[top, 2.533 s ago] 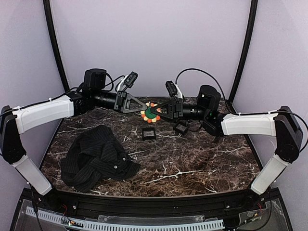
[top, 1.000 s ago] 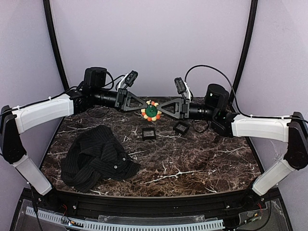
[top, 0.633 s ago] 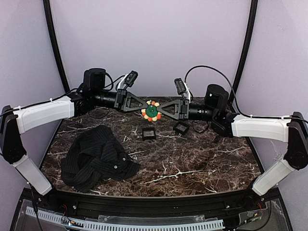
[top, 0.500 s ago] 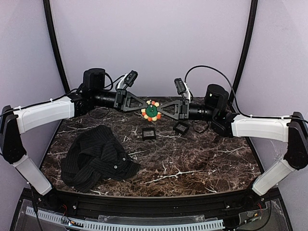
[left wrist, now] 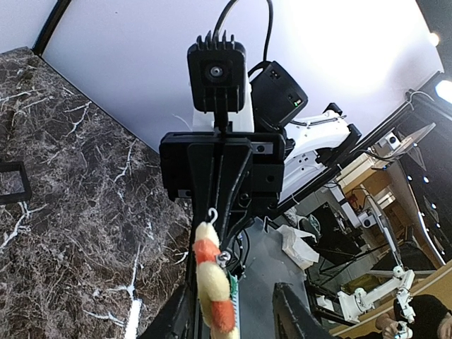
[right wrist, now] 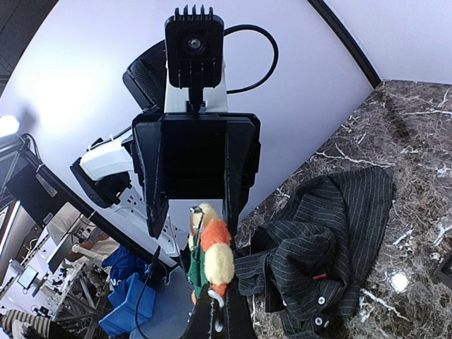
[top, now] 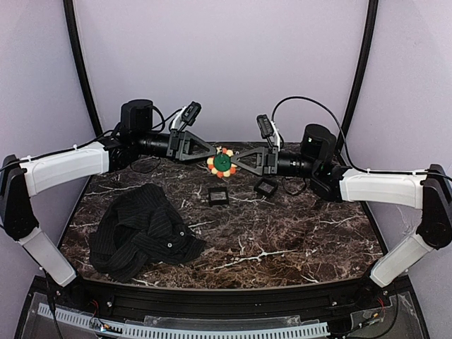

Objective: Remove the brooch from the garment
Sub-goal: Pass from the left arm to the right, then pass from the right arm to the left

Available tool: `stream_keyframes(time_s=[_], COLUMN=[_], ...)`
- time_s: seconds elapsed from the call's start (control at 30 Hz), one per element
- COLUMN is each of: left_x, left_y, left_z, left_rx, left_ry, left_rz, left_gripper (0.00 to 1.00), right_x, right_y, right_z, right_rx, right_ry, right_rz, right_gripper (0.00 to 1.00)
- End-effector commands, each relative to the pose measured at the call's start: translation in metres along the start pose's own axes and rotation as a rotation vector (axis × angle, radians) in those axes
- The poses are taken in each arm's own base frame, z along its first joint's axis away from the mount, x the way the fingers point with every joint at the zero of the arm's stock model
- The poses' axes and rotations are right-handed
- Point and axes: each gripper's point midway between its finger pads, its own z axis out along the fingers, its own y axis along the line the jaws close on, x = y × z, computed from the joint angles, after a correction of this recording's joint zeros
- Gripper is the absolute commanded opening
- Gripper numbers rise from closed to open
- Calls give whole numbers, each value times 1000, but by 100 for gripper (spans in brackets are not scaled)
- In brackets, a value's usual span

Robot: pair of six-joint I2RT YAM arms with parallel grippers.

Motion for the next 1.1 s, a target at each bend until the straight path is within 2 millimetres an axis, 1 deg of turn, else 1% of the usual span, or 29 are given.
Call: stream_keyframes(time_s=[0.0,0.07,0.2,0.5,0.87,1.07], left_x=[-5,-5,-5,-5,-3,-3], left_y=[-5,0,9,10,14,11], left_z=[-6,-6,-6,-5,-3,-3], left_rx=[-19,-32,-49,-43,-37,-28], left_ry=[-21,-22,-22,-20,-9,-7], left_rz=[18,5,-24,-30,-49,-44], left_gripper=[42,41,34,24,23,23], right_x=[-2,-1,1,1,3,4], right_y=[13,17,21,24,26,21], right_z=[-4,-3,-3,-1,7,10], right_rx=[-42,-57,-66,-64,-42,-20], right_ry=[-11,0,6,8,31,38], right_rz=[-46,-58,-76,-98,-132,-126], right_gripper=[0,0,0,0,0,0])
